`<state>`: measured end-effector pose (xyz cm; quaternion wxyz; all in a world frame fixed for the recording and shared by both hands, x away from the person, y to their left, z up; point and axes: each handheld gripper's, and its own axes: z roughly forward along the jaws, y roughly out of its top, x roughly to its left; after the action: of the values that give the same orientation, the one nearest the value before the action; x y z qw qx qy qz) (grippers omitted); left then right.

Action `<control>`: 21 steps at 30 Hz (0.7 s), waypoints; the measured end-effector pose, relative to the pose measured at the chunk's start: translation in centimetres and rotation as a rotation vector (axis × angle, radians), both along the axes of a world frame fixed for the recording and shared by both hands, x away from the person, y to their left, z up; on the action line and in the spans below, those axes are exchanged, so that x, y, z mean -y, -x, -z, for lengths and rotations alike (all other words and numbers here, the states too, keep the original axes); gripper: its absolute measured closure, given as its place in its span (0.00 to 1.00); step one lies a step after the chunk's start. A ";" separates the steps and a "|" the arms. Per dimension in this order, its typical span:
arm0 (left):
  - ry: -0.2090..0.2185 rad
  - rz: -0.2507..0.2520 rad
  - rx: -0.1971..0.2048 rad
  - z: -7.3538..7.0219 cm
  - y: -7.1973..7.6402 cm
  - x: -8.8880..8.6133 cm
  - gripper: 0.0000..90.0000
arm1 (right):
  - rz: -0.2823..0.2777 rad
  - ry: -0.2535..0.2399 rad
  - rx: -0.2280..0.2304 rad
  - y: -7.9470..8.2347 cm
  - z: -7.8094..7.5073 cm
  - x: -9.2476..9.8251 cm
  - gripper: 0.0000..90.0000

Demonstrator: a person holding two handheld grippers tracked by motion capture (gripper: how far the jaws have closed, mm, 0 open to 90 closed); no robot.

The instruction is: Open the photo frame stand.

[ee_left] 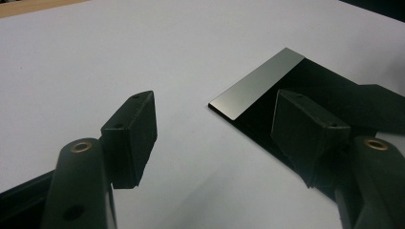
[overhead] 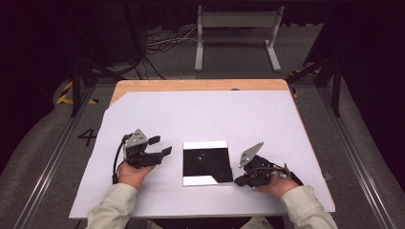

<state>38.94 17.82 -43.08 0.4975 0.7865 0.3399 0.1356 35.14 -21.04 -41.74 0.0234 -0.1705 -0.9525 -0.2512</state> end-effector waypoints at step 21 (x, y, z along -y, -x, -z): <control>-0.004 0.004 -0.008 0.2 -0.2 0.1 0.36 | 0.013 -0.044 0.017 0.0 -0.3 -0.3 0.99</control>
<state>39.14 17.75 -43.29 0.4948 0.7887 0.3401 0.1323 35.15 -20.78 -41.42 0.0176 -0.1740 -0.9458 -0.2737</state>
